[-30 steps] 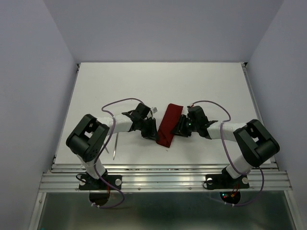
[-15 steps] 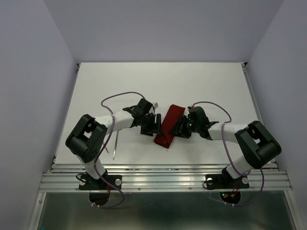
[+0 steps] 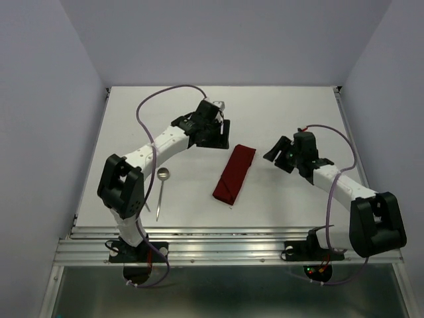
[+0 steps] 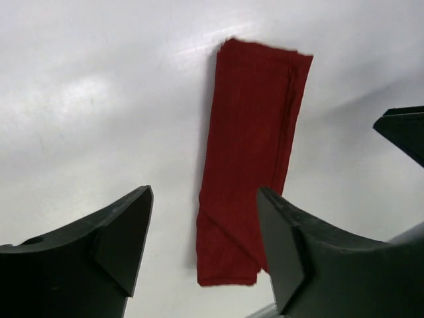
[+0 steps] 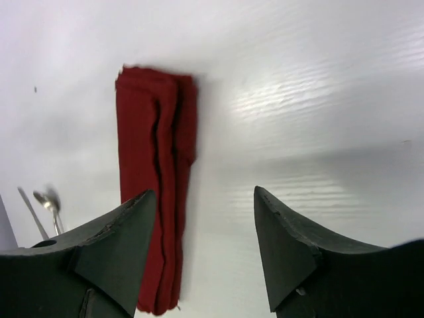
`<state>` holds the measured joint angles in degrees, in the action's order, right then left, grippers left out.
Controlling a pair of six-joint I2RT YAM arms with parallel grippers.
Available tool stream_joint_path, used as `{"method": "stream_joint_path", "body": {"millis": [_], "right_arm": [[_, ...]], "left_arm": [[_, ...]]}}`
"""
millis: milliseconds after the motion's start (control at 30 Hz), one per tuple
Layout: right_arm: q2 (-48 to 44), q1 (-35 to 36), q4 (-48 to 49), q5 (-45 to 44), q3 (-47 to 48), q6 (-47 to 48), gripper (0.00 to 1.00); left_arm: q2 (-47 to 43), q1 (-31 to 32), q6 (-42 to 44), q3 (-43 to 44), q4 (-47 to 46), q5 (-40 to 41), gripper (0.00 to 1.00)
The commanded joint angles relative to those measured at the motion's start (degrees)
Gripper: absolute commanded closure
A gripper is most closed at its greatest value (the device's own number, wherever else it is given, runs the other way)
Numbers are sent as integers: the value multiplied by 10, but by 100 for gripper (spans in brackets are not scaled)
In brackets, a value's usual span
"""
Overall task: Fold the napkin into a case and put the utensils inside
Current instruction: Stuff the top corner of the smaller-rectangle-folded napkin into the folded napkin.
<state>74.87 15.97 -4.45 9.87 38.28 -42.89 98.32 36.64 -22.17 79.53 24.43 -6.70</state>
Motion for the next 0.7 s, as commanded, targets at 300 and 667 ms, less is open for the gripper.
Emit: {"method": "stream_joint_path", "body": {"millis": [300,667], "right_arm": [[30,-119,-35,-11,45,40,35],[3,-160,-36,7,7,50,34]], "left_arm": [[166,91,17,241,84,121,15],[266,138,5,356,93,160,30]]}}
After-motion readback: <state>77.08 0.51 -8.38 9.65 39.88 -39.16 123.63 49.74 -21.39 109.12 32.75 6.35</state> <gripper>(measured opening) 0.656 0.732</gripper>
